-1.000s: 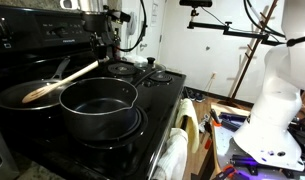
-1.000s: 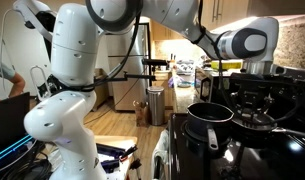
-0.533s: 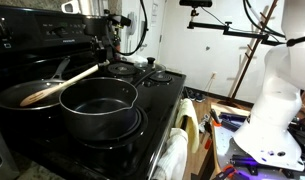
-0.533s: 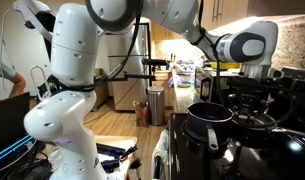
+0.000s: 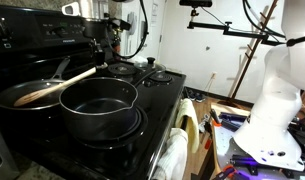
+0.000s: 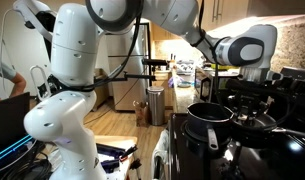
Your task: Transfer the wooden spoon from the pot to the pan
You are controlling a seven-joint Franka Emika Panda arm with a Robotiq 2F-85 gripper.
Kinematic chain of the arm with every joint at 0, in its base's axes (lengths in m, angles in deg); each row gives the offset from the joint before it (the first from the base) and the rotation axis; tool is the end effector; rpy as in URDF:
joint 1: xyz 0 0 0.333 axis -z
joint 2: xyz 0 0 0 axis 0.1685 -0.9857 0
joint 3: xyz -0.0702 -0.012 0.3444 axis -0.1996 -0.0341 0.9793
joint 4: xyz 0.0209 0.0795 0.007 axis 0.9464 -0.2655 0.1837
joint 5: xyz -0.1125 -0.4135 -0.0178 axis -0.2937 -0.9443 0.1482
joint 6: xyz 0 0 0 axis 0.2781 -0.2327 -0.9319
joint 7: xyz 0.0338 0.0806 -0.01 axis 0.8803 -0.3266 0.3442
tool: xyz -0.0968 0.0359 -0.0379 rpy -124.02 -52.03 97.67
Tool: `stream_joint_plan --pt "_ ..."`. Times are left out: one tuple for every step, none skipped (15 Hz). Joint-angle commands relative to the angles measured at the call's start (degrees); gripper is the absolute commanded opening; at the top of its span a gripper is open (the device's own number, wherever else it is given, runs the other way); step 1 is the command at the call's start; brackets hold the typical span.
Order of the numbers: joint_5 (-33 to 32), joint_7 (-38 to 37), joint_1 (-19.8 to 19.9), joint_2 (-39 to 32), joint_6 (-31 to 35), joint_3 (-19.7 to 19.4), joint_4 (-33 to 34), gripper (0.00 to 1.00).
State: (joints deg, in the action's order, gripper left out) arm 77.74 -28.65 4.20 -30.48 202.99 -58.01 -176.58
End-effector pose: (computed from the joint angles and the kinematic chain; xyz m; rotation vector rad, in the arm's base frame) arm 0.6725 0.1395 0.3984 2.8446 1.3049 -0.0062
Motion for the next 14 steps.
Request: stream_joint_plan --pt "0.19 -0.16 0.99 1.46 2.88 0.63 -2.51 0.07" --pt "-0.24 -0.58 0.93 1.42 3.52 0.45 -2.78 0.07" --pt "-0.25 -0.42 1.08 1.31 3.9 0.35 -3.01 0.07" --pt "-0.39 -0.06 1.2 1.3 4.43 0.26 -3.32 0.07" --pt "-0.69 -0.29 1.24 1.21 4.74 0.04 -3.47 0.07" --pt "-0.63 -0.57 1.3 1.09 4.93 -0.11 -3.45 0.33" --pt "-0.48 -0.43 1.4 1.09 5.04 -0.21 -3.5 0.55" --pt "-0.85 -0.38 1.38 1.11 5.19 -0.37 -3.6 0.58" --pt "-0.68 -0.45 1.49 1.14 5.33 -0.41 -3.66 0.6" --pt "-0.86 -0.74 1.52 1.18 5.37 -0.5 -3.69 0.65" --pt "-0.64 -0.58 1.66 1.26 5.26 -0.42 -3.54 0.72" --pt "-0.95 -0.68 1.63 1.34 5.31 -0.5 -3.53 0.78" --pt "-1.26 -0.7 1.6 1.59 5.36 -0.57 -3.53 0.85" --pt "-1.95 -0.69 1.48 1.88 5.24 -0.71 -3.46 0.91"
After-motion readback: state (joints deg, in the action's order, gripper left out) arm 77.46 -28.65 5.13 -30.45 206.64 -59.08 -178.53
